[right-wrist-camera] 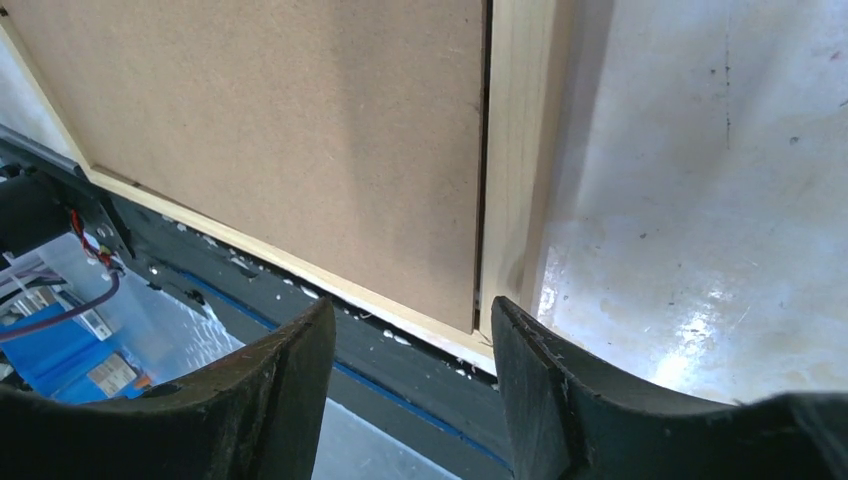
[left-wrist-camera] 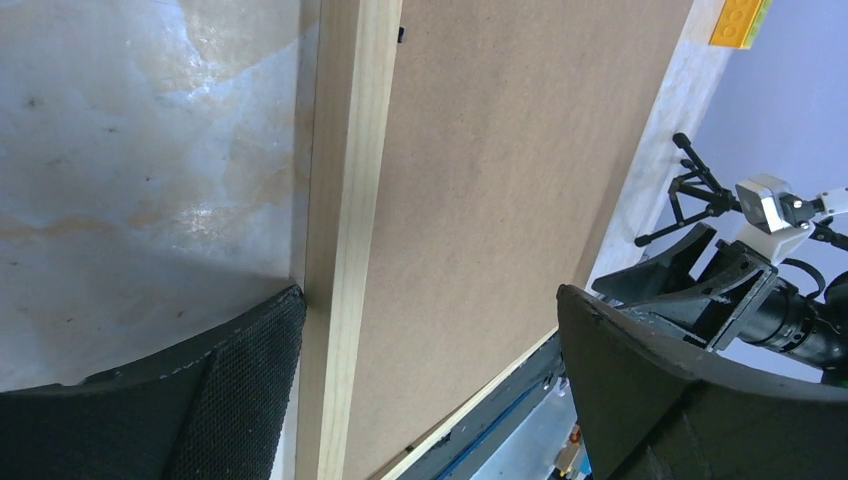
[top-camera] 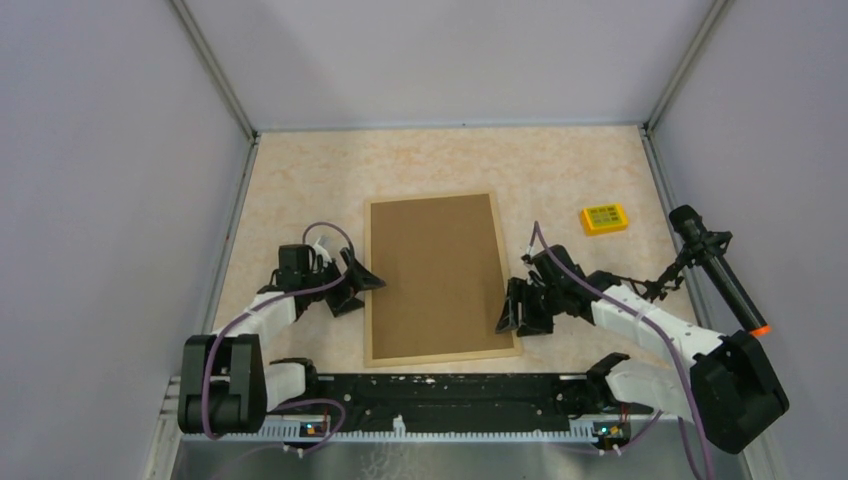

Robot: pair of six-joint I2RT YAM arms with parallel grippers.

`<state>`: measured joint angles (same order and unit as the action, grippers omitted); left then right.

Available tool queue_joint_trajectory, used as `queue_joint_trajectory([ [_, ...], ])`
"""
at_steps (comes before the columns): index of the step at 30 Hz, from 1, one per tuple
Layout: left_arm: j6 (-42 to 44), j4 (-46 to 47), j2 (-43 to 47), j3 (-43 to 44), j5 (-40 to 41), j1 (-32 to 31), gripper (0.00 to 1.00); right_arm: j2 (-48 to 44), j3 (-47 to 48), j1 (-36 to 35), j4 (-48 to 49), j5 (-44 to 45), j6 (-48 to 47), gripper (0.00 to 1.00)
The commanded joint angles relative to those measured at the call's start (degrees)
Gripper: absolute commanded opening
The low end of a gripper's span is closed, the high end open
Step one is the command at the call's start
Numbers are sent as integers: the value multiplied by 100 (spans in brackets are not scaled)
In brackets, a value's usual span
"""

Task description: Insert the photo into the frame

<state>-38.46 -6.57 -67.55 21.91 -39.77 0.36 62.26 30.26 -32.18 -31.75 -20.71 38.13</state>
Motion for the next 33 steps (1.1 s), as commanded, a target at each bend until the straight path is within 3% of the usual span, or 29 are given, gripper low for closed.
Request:
queue_joint_trajectory([
  [1, -222, 416, -40, -167, -108, -15, 98, -37, -14, 4, 475, -44, 38, 58],
  [16, -508, 879, -141, -583, -202, -212, 97, -2, -384, 2, 1571, -289, 396, 58],
  [22, -407, 683, -16, -411, 12, -218, 98, -154, 204, 2, -198, 1179, -64, 60],
  [33, -474, 852, -146, -519, -88, -212, 98, -124, -360, 2, 967, 320, 235, 60],
])
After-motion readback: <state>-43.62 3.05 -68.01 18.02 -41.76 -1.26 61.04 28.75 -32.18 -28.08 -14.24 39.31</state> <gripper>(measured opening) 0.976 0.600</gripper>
